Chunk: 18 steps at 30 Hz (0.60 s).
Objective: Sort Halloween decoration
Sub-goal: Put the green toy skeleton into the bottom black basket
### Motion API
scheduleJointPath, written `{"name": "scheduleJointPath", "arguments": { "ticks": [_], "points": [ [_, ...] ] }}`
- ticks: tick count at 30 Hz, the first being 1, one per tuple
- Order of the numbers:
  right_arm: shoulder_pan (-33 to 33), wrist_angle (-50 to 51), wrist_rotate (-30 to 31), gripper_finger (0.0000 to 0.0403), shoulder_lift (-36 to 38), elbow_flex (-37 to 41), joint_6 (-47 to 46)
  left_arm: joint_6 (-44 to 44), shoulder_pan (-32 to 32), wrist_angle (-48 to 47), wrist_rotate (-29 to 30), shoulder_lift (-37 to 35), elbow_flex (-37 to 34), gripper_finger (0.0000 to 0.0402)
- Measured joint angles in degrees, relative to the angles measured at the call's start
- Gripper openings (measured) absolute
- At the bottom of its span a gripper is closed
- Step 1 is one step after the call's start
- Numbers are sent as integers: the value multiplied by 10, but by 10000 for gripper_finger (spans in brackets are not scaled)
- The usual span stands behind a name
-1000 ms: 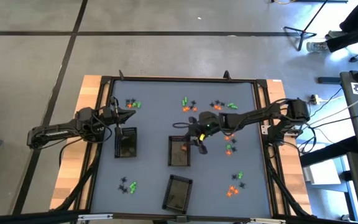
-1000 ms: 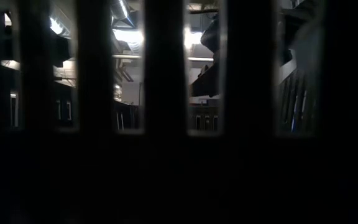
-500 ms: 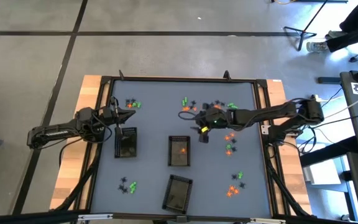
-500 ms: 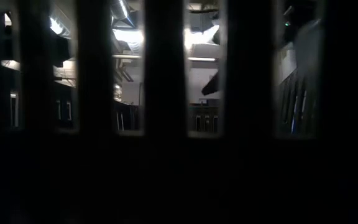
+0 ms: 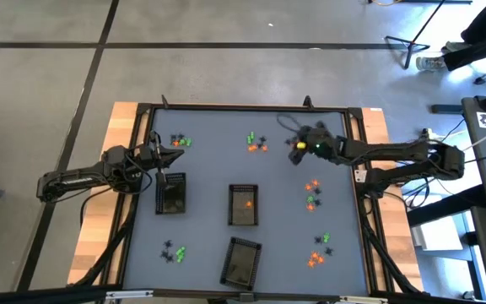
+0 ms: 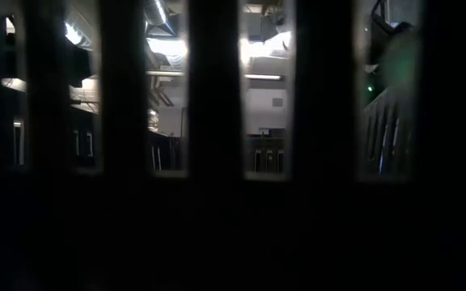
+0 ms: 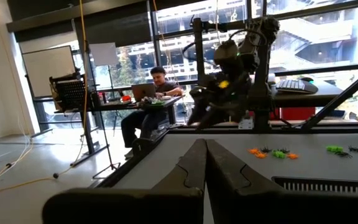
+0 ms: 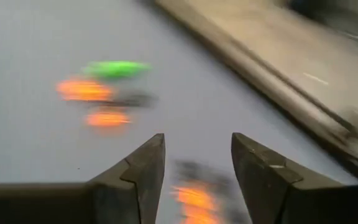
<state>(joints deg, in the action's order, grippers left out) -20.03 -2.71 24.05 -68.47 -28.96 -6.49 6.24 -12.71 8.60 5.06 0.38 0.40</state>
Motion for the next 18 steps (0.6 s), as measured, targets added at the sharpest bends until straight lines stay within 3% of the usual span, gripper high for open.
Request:
{"name": "scheduleJointPath", "arguments": {
  "ticks": [3,5,18],
  "points": [
    [-31,45,103,182,13,24,-46,0,0,0,0,0,0,0],
    [-49,63,112,182,13,34,-67,0,0,0,0,0,0,0],
    [-182,73,-9,182,-58,62,-89,0,0,0,0,0,0,0]
  ]
}}
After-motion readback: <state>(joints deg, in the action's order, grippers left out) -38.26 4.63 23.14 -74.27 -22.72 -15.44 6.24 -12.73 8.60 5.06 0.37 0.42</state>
